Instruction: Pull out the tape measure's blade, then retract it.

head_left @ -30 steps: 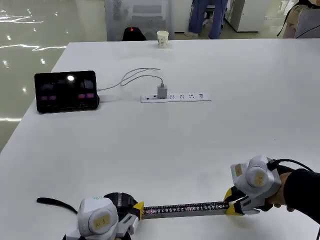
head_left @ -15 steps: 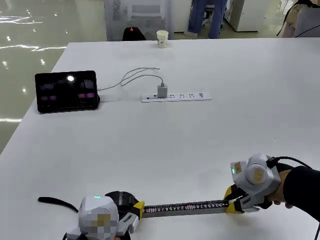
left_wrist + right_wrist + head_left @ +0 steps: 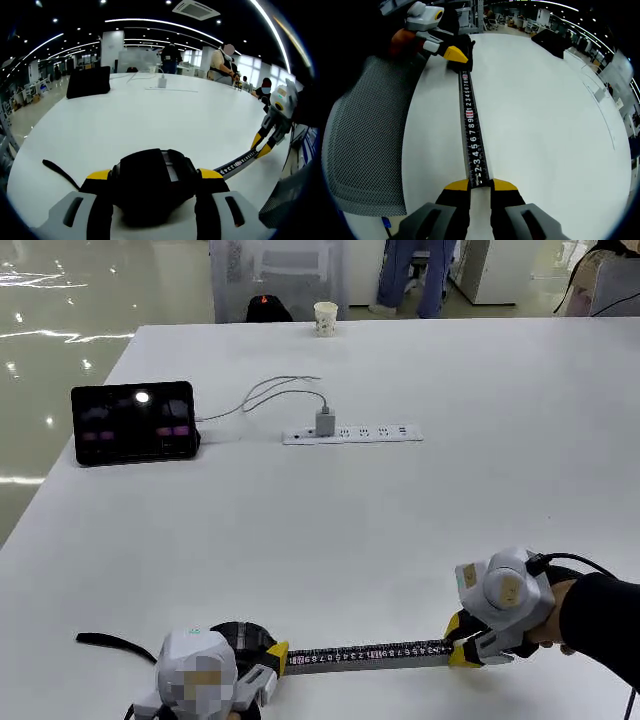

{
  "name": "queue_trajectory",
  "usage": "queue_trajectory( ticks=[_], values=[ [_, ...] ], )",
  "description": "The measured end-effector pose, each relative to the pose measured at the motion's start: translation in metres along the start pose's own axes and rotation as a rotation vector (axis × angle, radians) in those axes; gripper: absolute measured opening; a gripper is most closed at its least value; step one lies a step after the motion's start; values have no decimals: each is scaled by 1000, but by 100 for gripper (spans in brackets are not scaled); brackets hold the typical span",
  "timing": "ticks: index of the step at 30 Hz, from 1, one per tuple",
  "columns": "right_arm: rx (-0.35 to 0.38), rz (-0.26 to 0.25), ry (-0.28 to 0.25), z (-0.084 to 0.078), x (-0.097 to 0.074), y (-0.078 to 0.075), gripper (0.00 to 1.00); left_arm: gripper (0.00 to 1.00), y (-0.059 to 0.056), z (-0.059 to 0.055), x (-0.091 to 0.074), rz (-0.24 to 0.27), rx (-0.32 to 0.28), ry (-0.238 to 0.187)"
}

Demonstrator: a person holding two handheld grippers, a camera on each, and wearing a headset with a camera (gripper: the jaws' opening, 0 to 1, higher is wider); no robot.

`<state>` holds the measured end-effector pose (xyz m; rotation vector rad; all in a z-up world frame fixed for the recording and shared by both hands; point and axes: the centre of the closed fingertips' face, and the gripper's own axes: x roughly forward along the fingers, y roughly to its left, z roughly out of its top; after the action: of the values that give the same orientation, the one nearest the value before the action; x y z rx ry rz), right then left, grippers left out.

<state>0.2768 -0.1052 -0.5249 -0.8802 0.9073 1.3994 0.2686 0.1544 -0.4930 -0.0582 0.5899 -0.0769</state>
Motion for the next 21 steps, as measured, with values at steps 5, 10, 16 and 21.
queue_trajectory(
  ticks=[5, 10, 16, 21],
  values=[
    [-15, 8, -4, 2, 1, 1, 12, 62, 0, 0, -1, 0, 1, -1],
    [-65, 18, 8, 3, 2, 1, 11, 62, 0, 0, -1, 1, 3, -2],
    [-58, 14, 24, 5, 3, 1, 11, 62, 0, -1, -1, 1, 2, -2],
    [-17, 0, 31, 7, 4, 0, 11, 62, 0, -1, -1, 1, 2, -2]
  ],
)
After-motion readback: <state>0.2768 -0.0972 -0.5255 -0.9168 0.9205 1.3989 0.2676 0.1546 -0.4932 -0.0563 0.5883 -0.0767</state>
